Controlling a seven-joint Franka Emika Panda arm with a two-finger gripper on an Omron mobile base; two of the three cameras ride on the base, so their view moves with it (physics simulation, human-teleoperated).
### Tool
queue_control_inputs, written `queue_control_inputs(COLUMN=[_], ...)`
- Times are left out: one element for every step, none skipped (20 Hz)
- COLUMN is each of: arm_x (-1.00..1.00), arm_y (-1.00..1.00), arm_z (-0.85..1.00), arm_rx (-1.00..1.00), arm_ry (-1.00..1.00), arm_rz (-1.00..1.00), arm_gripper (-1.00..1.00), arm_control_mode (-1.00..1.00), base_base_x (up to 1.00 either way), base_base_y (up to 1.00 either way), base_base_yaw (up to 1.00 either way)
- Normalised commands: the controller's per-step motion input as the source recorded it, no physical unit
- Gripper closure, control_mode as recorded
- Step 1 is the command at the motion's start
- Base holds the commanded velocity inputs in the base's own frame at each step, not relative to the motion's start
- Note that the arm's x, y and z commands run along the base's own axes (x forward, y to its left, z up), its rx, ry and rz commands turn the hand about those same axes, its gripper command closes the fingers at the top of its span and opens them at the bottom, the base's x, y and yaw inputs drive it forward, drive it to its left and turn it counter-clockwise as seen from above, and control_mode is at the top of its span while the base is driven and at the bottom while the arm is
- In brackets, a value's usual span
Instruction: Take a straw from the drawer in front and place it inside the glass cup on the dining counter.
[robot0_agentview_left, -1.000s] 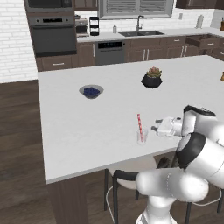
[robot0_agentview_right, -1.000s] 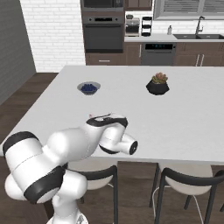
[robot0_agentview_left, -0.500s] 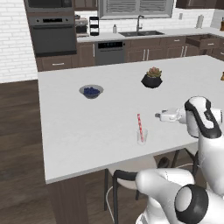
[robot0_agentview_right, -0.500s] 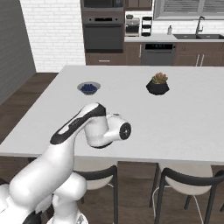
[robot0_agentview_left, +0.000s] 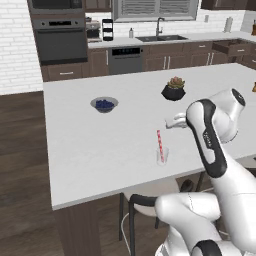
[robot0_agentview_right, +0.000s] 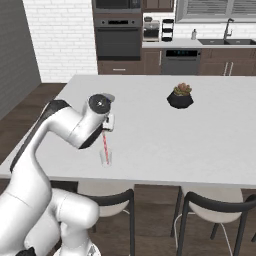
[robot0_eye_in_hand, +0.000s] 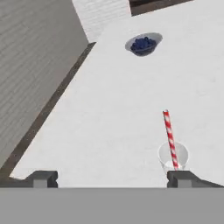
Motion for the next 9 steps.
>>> queue_control_inputs(arm_x=[-0.04,0.00,0.00,0.00,0.00,0.00,0.05,0.01,0.00], arm_y=[0.45,0.45,0.46,0.46,0.49,0.49,0.47,0.39,0.34], arm_z=[0.21,0.01,0.00,0.00,0.00,-0.08,-0.15,-0.21,-0.26], arm_rx=[-0.28,-0.29,-0.30,-0.31,-0.31,-0.32,-0.32,-0.31,-0.30], arm_ry=[0.54,0.58,0.59,0.58,0.57,0.57,0.58,0.57,0.53], arm_rz=[-0.06,-0.06,-0.06,-0.04,-0.03,-0.01,0.00,0.00,0.00], arm_gripper=[-1.00,-1.00,-1.00,-1.00,-1.00,-1.00,-1.00,-1.00,-1.00], arm_control_mode=[-1.00,-1.00,-1.00,-1.00,-1.00,-1.00,-1.00,-1.00,-1.00], base_base_x=[0.00,0.00,0.00,0.00,0.00,0.00,0.00,0.00,0.00], base_base_y=[0.00,0.00,0.00,0.00,0.00,0.00,0.00,0.00,0.00], base_base_yaw=[0.00,0.00,0.00,0.00,0.00,0.00,0.00,0.00,0.00])
